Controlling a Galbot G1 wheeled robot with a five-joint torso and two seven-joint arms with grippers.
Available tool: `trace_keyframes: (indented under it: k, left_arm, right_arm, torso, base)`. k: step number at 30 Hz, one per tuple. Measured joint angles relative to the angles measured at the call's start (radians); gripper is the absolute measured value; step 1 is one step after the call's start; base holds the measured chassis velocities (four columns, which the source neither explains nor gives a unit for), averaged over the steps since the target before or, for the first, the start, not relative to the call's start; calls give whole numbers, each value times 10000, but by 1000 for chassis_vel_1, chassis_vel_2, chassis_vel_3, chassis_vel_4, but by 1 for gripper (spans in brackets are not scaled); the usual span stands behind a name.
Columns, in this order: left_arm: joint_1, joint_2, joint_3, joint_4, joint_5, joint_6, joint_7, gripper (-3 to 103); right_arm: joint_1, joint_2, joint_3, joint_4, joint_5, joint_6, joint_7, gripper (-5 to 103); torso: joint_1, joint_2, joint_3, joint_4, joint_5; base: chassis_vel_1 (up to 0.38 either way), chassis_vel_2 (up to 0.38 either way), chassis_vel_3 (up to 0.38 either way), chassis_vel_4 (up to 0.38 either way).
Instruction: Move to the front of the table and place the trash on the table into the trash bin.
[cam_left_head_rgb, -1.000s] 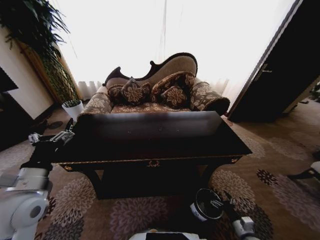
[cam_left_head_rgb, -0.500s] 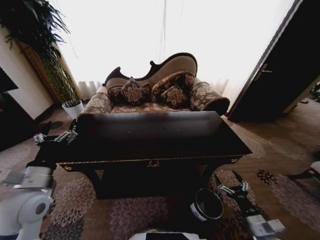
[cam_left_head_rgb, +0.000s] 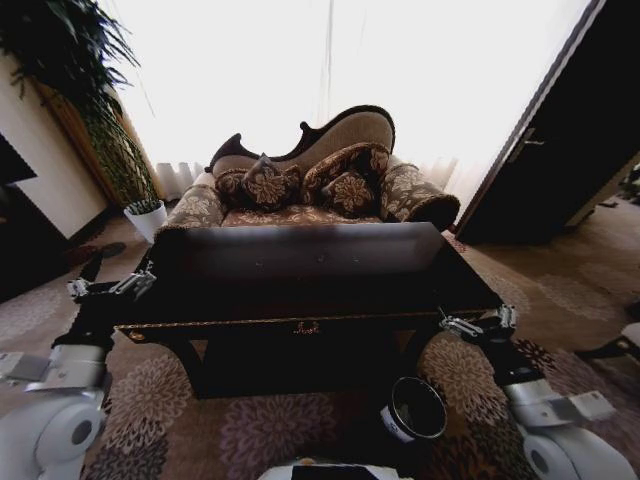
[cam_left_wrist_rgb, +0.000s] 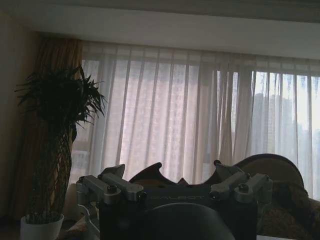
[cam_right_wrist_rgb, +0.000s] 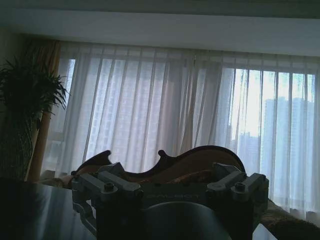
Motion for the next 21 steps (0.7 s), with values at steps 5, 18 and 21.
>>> trace_keyframes:
  k: [5,18,21]
  left_arm:
    - [625,-388,31,-203,304,-91,-95,100]
    - [1530,-476,-39,-371,545,-546,86,100]
    - [1555,-504,-6,-382,576,-558,96,100]
  right_arm:
    - [685,-436,-262,-97,184,-396,116,100]
    - [1288,-760,-786,-337,264,-583,-322,100]
    - [1325,-758,-801,-345,264,-606,-391,100]
  torso:
    - [0,0,0,1,1]
    - [1,0,0,-1,-2]
    - [0,0,0,0,-2]
  base:
    - [0,0,0,0]
    - [0,0,0,0]
    - [0,0,0,0]
